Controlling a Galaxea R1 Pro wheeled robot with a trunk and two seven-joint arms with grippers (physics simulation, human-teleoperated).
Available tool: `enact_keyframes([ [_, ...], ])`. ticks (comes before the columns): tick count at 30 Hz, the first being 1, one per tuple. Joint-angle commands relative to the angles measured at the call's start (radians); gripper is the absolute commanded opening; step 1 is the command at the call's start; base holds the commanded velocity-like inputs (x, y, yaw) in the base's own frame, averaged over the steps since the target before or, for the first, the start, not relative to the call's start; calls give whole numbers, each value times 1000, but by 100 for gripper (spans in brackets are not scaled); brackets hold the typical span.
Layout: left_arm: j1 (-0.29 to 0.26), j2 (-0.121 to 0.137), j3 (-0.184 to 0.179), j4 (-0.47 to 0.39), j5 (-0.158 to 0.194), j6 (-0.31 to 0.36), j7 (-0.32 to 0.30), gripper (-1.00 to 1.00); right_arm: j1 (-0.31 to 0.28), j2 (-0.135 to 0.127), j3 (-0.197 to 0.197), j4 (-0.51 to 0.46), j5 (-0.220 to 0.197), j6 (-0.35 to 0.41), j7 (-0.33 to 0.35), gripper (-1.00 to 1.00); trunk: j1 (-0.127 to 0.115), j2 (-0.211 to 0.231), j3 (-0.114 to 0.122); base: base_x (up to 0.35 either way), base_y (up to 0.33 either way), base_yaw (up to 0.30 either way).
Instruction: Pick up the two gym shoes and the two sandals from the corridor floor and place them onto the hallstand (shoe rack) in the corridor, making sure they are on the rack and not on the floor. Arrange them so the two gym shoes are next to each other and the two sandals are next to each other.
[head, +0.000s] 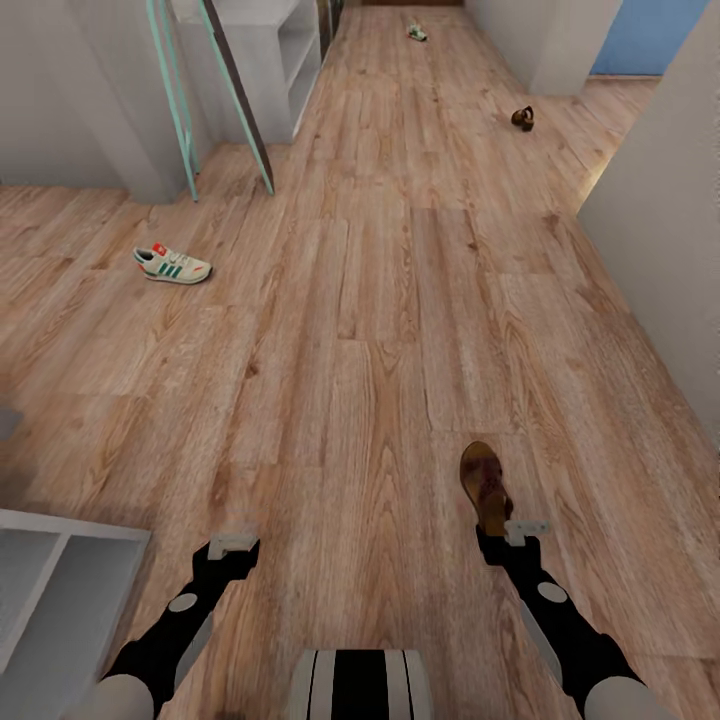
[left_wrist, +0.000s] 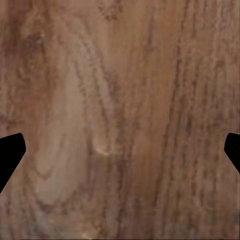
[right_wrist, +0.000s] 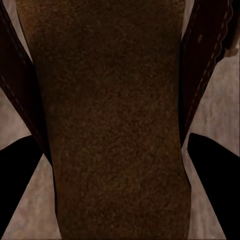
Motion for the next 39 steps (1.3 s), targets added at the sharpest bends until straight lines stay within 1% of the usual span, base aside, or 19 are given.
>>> enact_keyframes([
  [1,10,8,1,2,0,-3,0,100,0,-3,0,2,3,-7,1,-100,-1,0,5,0,0,-62],
  [5,36,22,1,5,1,-4,1,100,0,-16,-1,3,16,-12,0,-100,-2,1,26,0,0,-73],
  [7,80,35,2,6,1,-28,0,100,18,-28,-1,4,24,-32,-2,-100,-3,2,37,0,0,-81],
  [8,90,37,2,6,1,-39,0,100,25,-30,-1,4,24,-40,-2,-100,-4,2,42,0,0,-82],
  [10,118,41,3,8,1,-77,0,100,48,-33,-1,5,26,-71,-2,-100,-5,2,53,0,0,-83],
  [12,157,43,3,10,1,-121,2,100,88,-34,-2,5,27,-117,-3,-100,-5,3,64,0,0,-83],
  [16,189,45,4,11,10,-145,5,100,138,-35,-2,6,27,-161,-4,-100,-7,4,86,0,0,-83],
  [17,198,45,4,10,24,-152,5,100,169,-35,-3,7,26,-178,-4,-100,-8,4,91,0,0,-84],
  [18,200,45,4,11,33,-155,5,100,182,-35,-3,6,25,-185,-4,-100,-8,4,96,0,0,-84],
  [19,205,46,4,12,74,-171,5,100,235,-35,-4,7,24,-219,-5,-100,-9,4,102,0,0,-84],
  [20,206,46,4,14,81,-174,5,100,245,-35,-4,7,23,-229,-5,-100,-9,5,107,0,0,-84],
  [22,216,46,4,28,101,-189,3,100,280,-35,-5,14,22,-270,-8,-100,-10,5,118,0,0,-84],
  [24,229,46,4,44,108,-203,2,100,298,-35,-10,30,20,-302,-8,-100,-11,5,129,0,0,-84],
  [26,238,47,4,52,111,-219,2,100,304,-36,-21,46,19,-318,-8,-100,-12,6,140,0,0,-84],
  [27,248,48,4,56,113,-239,2,100,308,-35,-35,64,18,-330,-7,-100,-12,6,145,0,0,-84],
  [31,276,57,4,62,117,-286,3,100,314,-35,-67,110,17,-347,-2,-100,-14,7,167,0,0,-84],
  [39,288,61,4,65,118,-304,6,100,316,-32,-78,143,17,-352,0,-100,-18,9,210,0,0,-83],
])
